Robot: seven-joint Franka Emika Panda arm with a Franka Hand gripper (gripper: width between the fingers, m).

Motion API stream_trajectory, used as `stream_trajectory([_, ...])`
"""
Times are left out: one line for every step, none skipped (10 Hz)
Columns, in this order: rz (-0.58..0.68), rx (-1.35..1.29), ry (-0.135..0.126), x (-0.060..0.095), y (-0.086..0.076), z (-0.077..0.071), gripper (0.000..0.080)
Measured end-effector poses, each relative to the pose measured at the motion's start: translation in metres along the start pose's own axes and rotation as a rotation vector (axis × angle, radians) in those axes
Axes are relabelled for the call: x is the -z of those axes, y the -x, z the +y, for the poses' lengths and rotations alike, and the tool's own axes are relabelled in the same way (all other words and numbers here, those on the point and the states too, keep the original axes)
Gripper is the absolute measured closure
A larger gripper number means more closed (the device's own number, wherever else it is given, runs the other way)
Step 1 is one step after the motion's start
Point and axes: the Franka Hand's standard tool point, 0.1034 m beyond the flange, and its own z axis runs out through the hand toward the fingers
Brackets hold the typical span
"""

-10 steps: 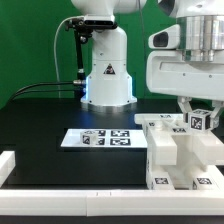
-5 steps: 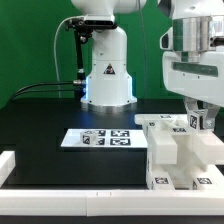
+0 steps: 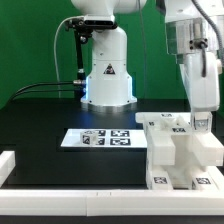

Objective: Assemble chair

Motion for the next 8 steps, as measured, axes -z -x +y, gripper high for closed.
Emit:
stream_trajectory([0.000, -0.012, -0.002, 0.0001, -0.0002, 0.0001, 0.0534])
stream_trajectory([0.001, -0.010, -0.002, 0.0001, -0.0001, 0.0001, 0.0534])
stream_trajectory([0.001, 0.000, -0.002, 0.0001, 0.0000, 0.0002, 0.0534])
stream_trajectory([0.001, 0.000, -0.002, 0.0001, -0.0001, 0.0002, 0.0534])
stream_trajectory([0.002, 0.000, 0.001, -0.0009, -0.0002, 0.0008, 0.0424])
stream_trajectory([0.002, 0.001, 0.001, -0.0011, -0.0001, 0.0010, 0.0424])
stream_trajectory([0.003, 0.001, 0.002, -0.0014, -0.0001, 0.0012, 0.0281])
stream_trajectory([0.003, 0.001, 0.002, -0.0016, -0.0001, 0.0012, 0.0178])
